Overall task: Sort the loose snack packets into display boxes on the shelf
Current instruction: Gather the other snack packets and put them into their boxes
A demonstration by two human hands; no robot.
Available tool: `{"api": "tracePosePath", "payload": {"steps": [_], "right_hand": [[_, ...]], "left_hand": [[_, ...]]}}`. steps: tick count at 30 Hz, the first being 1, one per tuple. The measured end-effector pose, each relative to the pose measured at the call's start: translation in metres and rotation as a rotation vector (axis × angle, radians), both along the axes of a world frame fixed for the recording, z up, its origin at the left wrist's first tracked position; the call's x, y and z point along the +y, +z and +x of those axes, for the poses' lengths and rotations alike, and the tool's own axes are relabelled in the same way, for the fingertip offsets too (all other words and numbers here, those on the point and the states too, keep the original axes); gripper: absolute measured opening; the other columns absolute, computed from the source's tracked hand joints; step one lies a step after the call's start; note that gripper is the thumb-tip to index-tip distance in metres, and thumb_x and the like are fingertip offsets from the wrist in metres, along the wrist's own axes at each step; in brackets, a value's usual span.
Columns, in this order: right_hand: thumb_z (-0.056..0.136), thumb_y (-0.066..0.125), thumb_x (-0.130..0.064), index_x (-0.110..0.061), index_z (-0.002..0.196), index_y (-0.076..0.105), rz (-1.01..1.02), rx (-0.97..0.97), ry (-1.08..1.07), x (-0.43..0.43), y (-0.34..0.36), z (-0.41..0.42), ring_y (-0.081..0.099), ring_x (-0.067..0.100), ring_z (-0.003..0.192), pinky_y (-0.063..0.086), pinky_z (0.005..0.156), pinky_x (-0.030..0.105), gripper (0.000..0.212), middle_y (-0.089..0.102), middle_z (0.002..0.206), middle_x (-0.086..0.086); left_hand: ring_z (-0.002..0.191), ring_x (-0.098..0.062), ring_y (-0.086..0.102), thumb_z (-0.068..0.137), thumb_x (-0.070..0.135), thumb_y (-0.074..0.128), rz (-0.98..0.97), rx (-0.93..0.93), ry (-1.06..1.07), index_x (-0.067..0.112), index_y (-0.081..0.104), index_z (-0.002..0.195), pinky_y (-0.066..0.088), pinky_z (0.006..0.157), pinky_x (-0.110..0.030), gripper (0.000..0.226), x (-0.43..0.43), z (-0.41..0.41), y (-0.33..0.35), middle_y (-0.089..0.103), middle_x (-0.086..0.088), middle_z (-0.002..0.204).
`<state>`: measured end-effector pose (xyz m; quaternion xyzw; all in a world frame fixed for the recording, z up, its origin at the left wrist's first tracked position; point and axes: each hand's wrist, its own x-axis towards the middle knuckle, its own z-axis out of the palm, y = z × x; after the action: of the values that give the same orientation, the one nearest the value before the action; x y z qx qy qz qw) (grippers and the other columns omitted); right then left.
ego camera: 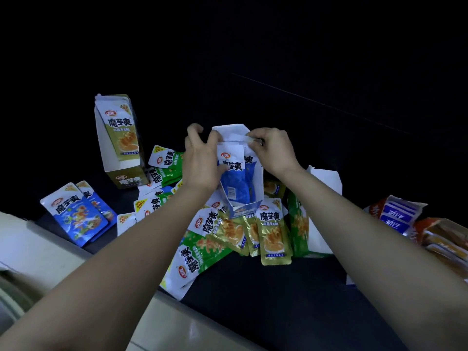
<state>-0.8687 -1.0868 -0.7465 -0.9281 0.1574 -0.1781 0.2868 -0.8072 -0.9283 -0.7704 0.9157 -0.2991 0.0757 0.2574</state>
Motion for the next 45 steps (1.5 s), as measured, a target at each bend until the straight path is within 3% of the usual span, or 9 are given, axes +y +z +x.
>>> {"api": "tracePosePath", "payload": {"steps": [6,12,16,23,29,32,37,41,45], "right_hand": [[0.095,0.057,-0.019,-0.008,0.094,0.071,-0.096,-0.005,0.101,0.008,-0.001,0.005,0.056,0.026,0.102,0.042,0.083,0.031,0.018,0.065,0.095,0.01],[0.092,0.048,-0.003,0.0,0.082,0.06,-0.142,0.017,0.078,0.019,0.01,-0.01,0.05,0.021,0.07,0.028,0.062,0.027,0.016,0.055,0.078,0.008],[0.089,0.05,0.004,-0.001,0.086,0.068,0.018,0.111,0.146,0.025,0.014,-0.015,0.059,0.017,0.059,0.048,0.06,0.033,0.019,0.065,0.075,0.01],[0.098,0.055,-0.015,-0.008,0.099,0.069,-0.069,0.168,0.321,0.012,0.016,-0.006,0.026,0.022,0.137,0.021,0.112,0.031,0.016,0.037,0.152,0.008],[0.101,0.047,-0.017,-0.005,0.101,0.063,0.007,0.133,0.218,0.023,0.01,-0.005,0.053,0.024,0.092,0.039,0.079,0.034,0.019,0.048,0.095,0.008],[0.104,0.042,-0.026,-0.01,0.116,0.06,0.121,0.131,0.159,0.027,0.001,-0.014,0.051,0.022,0.096,0.041,0.084,0.035,0.027,0.048,0.1,0.007],[0.088,0.066,-0.046,-0.03,0.154,0.001,0.463,0.243,0.15,0.034,-0.002,-0.036,0.057,0.014,0.111,0.045,0.081,0.013,0.094,0.035,0.148,-0.004],[0.085,0.075,-0.026,-0.034,0.149,-0.022,0.651,0.327,0.08,0.041,-0.011,-0.042,0.064,0.031,0.107,0.057,0.084,0.04,0.117,0.044,0.145,0.002],[0.088,0.07,-0.023,-0.037,0.144,-0.027,0.93,0.389,-0.1,0.05,-0.014,-0.042,0.073,0.033,0.081,0.06,0.077,0.047,0.113,0.066,0.11,0.017]], "left_hand": [[0.086,-0.032,0.054,0.08,0.015,0.08,-0.187,0.056,0.057,0.008,0.052,0.116,0.038,0.069,-0.033,0.046,0.011,-0.01,-0.006,0.041,-0.017,0.125],[0.082,-0.02,0.048,0.085,0.014,0.074,-0.385,0.146,-0.018,0.01,0.056,0.106,0.046,0.075,-0.033,0.028,0.012,-0.018,0.002,0.041,-0.011,0.121],[0.092,-0.019,0.047,0.088,0.012,0.07,-0.369,0.101,-0.136,0.008,0.059,0.097,0.039,0.074,-0.031,0.015,0.021,-0.011,0.007,0.045,-0.01,0.115],[0.103,-0.025,0.044,0.09,0.003,0.064,-0.267,-0.02,-0.183,0.01,0.055,0.095,0.032,0.076,-0.026,0.012,0.03,-0.01,0.0,0.041,-0.011,0.122],[0.094,-0.025,0.048,0.087,-0.002,0.062,-0.275,-0.072,-0.165,0.005,0.053,0.094,0.044,0.074,-0.033,0.013,0.027,-0.015,0.004,0.044,-0.015,0.115],[0.087,-0.028,0.05,0.087,-0.002,0.061,-0.26,-0.067,-0.11,0.004,0.055,0.094,0.039,0.067,-0.034,0.011,0.026,-0.016,0.005,0.046,-0.017,0.113],[0.091,-0.033,0.055,0.089,0.005,0.065,-0.266,0.062,-0.101,0.009,0.054,0.114,0.041,0.067,-0.036,0.028,0.023,-0.022,-0.001,0.047,-0.015,0.12],[0.105,-0.033,0.057,0.093,0.021,0.064,-0.219,0.254,-0.043,0.01,0.039,0.136,0.049,0.08,-0.043,0.051,0.03,-0.017,-0.005,0.045,-0.014,0.134],[0.098,-0.034,0.058,0.094,0.032,0.062,0.019,0.368,-0.061,0.013,0.046,0.135,0.044,0.076,-0.038,0.047,0.043,-0.013,-0.01,0.053,-0.015,0.125]]}}
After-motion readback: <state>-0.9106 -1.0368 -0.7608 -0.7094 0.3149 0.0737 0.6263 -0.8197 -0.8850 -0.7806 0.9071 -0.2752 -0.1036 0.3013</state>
